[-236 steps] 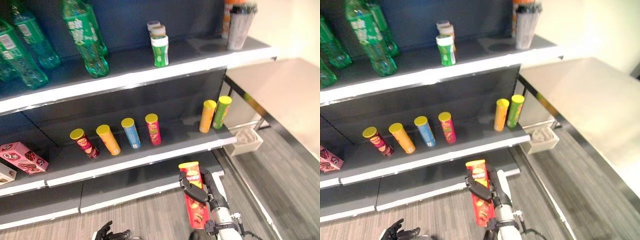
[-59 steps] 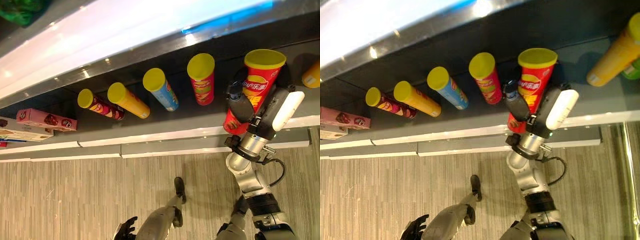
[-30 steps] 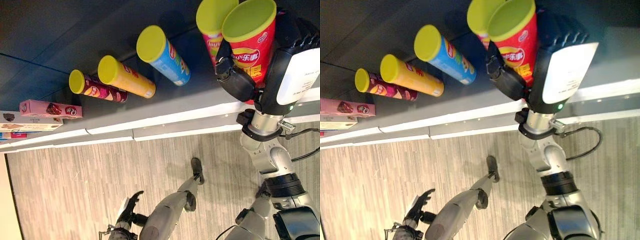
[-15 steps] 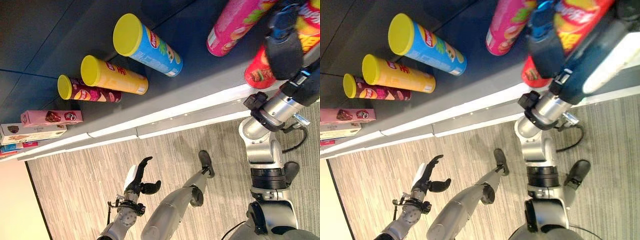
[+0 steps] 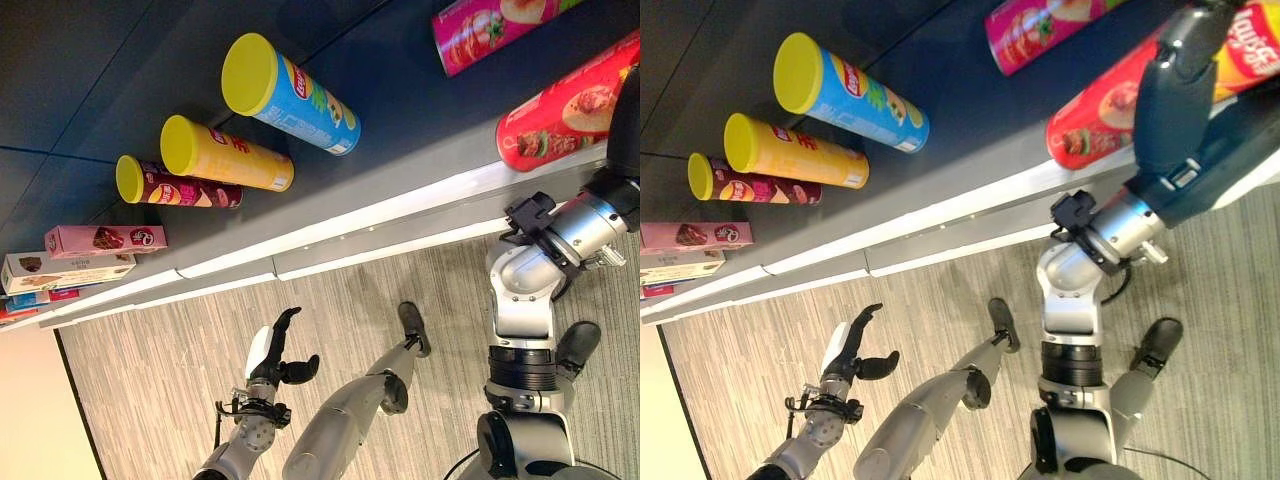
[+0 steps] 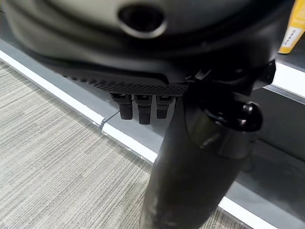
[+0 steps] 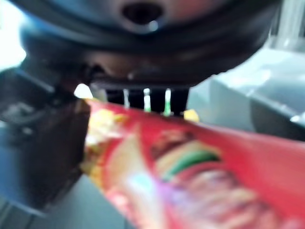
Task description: Put the goods on the table back onto the shelves and tidy them up.
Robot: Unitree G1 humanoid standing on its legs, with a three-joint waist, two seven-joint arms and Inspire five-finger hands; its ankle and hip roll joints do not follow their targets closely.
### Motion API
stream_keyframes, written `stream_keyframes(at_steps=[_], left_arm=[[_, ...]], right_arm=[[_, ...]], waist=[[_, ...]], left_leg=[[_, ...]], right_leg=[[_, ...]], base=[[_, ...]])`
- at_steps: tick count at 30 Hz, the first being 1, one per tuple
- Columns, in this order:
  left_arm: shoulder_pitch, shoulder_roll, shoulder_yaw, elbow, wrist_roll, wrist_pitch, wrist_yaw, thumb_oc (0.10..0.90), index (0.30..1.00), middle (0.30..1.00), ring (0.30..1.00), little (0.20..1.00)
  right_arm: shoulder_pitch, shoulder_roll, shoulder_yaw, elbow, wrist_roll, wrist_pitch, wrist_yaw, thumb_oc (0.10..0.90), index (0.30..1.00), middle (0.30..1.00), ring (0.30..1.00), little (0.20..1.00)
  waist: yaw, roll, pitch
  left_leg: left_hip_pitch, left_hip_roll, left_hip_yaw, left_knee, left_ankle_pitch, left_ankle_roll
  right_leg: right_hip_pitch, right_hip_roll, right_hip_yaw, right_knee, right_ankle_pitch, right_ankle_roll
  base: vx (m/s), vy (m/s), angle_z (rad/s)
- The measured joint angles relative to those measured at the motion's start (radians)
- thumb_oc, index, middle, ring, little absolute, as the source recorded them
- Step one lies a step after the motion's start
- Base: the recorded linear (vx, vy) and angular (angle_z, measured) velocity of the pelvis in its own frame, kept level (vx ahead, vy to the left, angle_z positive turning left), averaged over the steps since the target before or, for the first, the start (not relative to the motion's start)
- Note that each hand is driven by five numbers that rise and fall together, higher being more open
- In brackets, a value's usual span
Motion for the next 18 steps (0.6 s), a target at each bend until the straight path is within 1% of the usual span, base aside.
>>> stream_keyframes(at_steps=[4, 6, 10, 15, 18], left_arm=[[0.0, 0.0, 0.0, 0.011, 0.0, -0.001, 0.0, 0.8, 0.9, 0.9, 0.9, 0.9], [0.0, 0.0, -0.001, 0.042, 0.0, 0.0, 0.001, 0.8, 0.9, 0.9, 0.9, 0.9], [0.0, 0.0, -0.002, 0.063, 0.0, -0.001, 0.003, 0.8, 0.9, 0.9, 0.9, 0.9], [0.0, 0.0, -0.002, 0.077, 0.001, 0.0, 0.009, 0.8, 0.9, 0.9, 0.9, 0.9], [0.0, -0.001, -0.002, 0.077, 0.019, 0.0, 0.027, 0.8, 0.9, 0.9, 0.9, 0.9]], right_arm=[[0.009, -0.007, 0.005, 0.0, 0.005, -0.004, 0.01, 0.8, 0.9, 0.9, 0.9, 0.9], [0.018, -0.007, 0.026, 0.0, 0.014, -0.008, 0.012, 0.8, 0.9, 0.9, 0.9, 0.9], [0.041, -0.027, 0.041, 0.0, 0.015, -0.011, 0.024, 0.8, 0.9, 0.9, 0.9, 0.9], [0.068, -0.037, 0.058, 0.0, 0.012, -0.012, 0.03, 0.8, 0.9, 0.9, 0.9, 0.9], [0.104, -0.069, 0.082, 0.002, -0.015, -0.012, 0.027, 0.8, 0.9, 0.9, 0.9, 0.9]], waist=[[-0.008, 0.0, 0.0], [-0.022, 0.0, 0.0], [-0.026, 0.0, 0.0], [-0.045, -0.002, -0.001], [-0.045, -0.012, -0.029]], left_leg=[[0.0, 0.003, -0.004, 0.007, 0.0, 0.0], [-0.001, 0.005, -0.005, 0.017, 0.0, 0.0], [-0.003, 0.013, -0.008, 0.028, 0.0, 0.0], [-0.008, 0.015, -0.018, 0.034, 0.0, 0.0], [-0.021, 0.016, -0.022, 0.038, 0.0, 0.0]], right_leg=[[0.002, 0.001, -0.004, 0.009, 0.0, 0.0], [0.005, 0.0, -0.005, 0.014, 0.0, 0.0], [0.004, 0.005, -0.005, 0.025, 0.001, -0.001], [-0.001, 0.006, -0.006, 0.038, 0.004, -0.005], [-0.016, 0.005, -0.007, 0.05, 0.006, -0.008]], base=[[0.0, -0.006, 0.01], [-0.01, -0.009, 0.02], [0.0, 0.0, 0.0], [0.0, -0.003, 0.01], [-0.01, -0.015, 0.03]])
